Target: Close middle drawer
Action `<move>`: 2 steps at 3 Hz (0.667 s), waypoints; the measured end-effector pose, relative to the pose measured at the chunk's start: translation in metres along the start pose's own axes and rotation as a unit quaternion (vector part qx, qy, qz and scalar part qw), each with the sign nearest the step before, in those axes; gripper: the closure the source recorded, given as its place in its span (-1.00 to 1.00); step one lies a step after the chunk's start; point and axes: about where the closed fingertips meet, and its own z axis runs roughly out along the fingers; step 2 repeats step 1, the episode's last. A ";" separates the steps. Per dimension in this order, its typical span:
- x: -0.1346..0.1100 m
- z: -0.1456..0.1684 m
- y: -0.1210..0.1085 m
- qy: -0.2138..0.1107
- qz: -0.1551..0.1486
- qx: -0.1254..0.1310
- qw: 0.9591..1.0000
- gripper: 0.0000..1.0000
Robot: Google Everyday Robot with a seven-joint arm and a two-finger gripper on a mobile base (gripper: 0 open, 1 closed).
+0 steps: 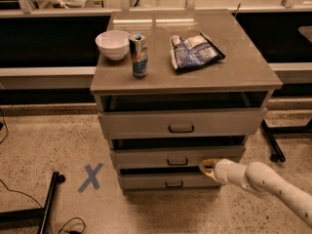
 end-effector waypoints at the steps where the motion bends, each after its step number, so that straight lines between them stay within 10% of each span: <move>1: 0.001 -0.022 0.030 -0.027 0.015 -0.028 0.999 1.00; 2: 0.001 -0.022 0.030 -0.027 0.015 -0.028 0.999 1.00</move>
Offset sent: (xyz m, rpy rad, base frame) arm 0.0000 0.0000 0.0000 0.0000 0.0000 0.0000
